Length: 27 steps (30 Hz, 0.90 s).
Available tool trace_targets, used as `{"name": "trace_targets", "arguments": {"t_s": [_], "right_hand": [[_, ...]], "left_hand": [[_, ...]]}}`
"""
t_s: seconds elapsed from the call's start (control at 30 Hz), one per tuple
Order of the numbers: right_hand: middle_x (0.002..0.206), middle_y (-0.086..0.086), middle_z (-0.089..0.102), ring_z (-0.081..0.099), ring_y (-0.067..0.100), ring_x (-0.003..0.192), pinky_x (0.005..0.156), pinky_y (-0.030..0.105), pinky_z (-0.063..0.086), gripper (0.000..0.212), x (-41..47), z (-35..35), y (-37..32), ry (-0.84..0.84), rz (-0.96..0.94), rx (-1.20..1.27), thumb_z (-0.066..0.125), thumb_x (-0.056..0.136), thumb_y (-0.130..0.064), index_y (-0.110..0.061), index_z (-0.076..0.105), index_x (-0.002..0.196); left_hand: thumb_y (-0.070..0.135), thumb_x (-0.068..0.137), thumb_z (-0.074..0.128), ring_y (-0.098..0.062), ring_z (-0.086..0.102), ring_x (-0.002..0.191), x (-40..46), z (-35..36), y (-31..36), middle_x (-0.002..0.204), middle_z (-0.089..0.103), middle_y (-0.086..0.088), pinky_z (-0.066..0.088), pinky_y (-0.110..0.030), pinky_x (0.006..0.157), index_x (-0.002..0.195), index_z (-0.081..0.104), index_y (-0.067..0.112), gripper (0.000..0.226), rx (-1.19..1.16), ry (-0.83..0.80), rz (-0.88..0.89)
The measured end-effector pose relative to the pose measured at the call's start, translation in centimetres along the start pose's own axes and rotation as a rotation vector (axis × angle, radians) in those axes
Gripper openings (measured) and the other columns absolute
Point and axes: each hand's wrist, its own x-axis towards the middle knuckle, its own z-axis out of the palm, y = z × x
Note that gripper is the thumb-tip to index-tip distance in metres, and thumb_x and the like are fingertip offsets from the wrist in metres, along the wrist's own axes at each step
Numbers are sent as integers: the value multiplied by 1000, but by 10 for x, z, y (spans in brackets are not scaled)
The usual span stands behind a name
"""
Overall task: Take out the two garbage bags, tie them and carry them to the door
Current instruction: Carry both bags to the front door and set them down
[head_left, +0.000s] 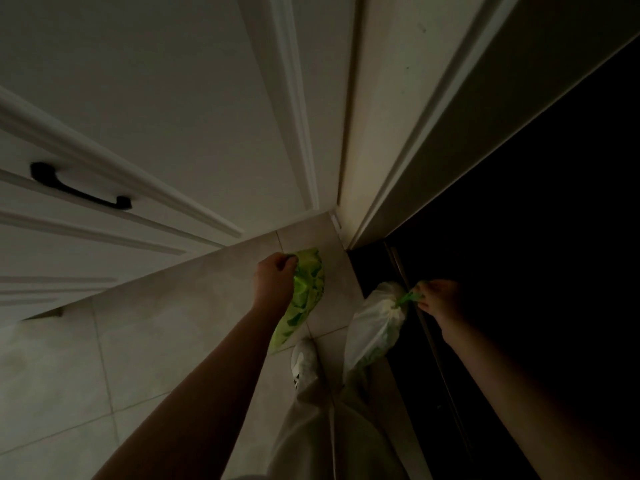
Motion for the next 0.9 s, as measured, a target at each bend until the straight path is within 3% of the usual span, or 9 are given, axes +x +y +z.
{"name": "trace_targets", "arguments": {"t_s": [0.13,0.27,0.4,0.53,0.6,0.73,0.9], "right_hand": [[112,36,60,58,46,108,84,41,48,23,27,6,-19,-18,23,86,51,95,-5,13,59,105],[112,31,61,59,42,110,88,39,48,26,42,10,-47,-28,-5,134,49,96,-8,12,57,111],[121,31,59,59,37,110,90,37,46,28,53,11,-71,-11,-29,168,48,96,-8,11,56,115],[126,28,57,57,30,108,92,34,45,29,63,13,-88,-20,-39,202,46,97,-9,10,55,118],[125,29,57,57,34,111,96,37,46,29,65,14,-97,-4,-68,204,47,97,-10,10,57,115],[116,40,57,52,50,114,100,59,40,32,70,17,-108,33,-134,142,52,93,-10,20,56,104],[107,25,60,56,42,114,98,49,45,23,75,24,-104,-63,-124,92,52,92,-6,5,60,111]], "left_hand": [[16,92,57,-18,57,70,31,18,14,77,64,-9,41,-25,60,92,70,3,18,59,-74,55],[16,92,58,-19,59,73,52,29,29,81,66,-10,42,-25,68,95,72,3,19,79,-113,84],[17,89,61,-20,56,66,66,41,45,71,62,-11,38,-25,62,85,73,1,20,144,-109,138],[18,88,61,-23,61,75,80,50,56,81,69,-15,43,-28,66,90,74,3,20,186,-113,159],[18,89,61,-23,61,76,83,53,59,79,67,-11,39,-25,66,93,75,5,19,175,-102,160],[16,89,60,-28,64,81,86,60,58,82,69,-15,40,-25,66,94,74,4,19,157,-85,132],[14,90,59,-32,65,92,84,62,44,97,71,-21,45,-30,74,102,72,3,21,181,-102,110]]}}
